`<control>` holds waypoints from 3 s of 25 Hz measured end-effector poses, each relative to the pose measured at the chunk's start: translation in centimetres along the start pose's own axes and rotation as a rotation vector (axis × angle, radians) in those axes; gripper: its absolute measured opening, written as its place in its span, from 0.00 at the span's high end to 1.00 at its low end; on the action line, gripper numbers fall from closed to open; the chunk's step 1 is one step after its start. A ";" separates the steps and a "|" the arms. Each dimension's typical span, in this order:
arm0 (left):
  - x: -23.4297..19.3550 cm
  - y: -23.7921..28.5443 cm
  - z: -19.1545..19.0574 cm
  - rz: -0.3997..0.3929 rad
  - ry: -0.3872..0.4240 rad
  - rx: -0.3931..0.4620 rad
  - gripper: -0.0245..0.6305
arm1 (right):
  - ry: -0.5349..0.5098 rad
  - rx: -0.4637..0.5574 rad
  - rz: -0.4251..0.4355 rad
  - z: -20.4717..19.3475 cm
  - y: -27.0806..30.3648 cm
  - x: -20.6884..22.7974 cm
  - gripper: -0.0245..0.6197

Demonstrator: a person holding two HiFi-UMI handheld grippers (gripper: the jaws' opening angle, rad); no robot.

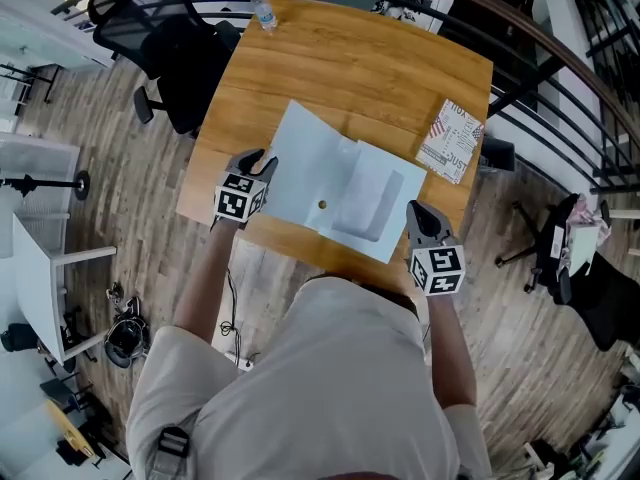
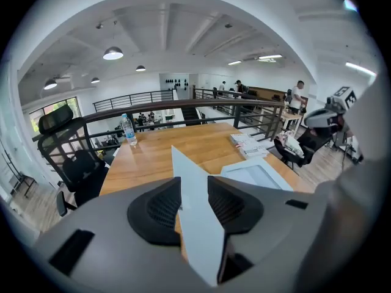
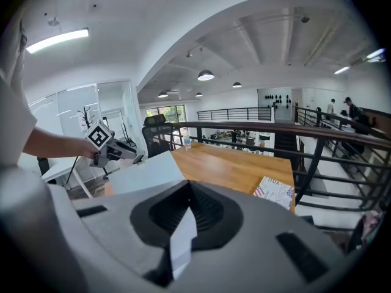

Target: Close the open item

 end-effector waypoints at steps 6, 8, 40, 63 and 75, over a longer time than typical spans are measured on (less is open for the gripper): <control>-1.0 1.5 -2.0 -0.027 -0.006 -0.076 0.76 | -0.008 -0.039 0.020 -1.2 2.3 -1.2 0.96; -1.4 2.0 -2.6 -0.039 -0.013 -0.111 0.76 | -0.005 -0.048 0.022 -1.4 2.9 -1.5 0.96; -0.1 4.4 -4.4 -0.262 -0.042 -0.251 0.76 | 0.017 -0.094 -0.001 -4.1 2.6 -3.0 0.96; 7.9 3.6 0.2 -0.325 0.043 -0.224 0.78 | 0.040 -0.072 -0.027 -5.0 -1.4 0.4 0.96; 13.5 4.4 1.6 -0.346 0.034 -0.189 0.79 | 0.047 -0.060 -0.039 -6.0 -4.0 2.9 0.96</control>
Point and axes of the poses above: the fingertips, and each gripper's own axes: y forward along the fingers, x to its right, z out of its top, the point moved 4 cm from there along -y, backward along the fingers, and after that the axes turned 3 degrees about x, right-handed, at the moved point
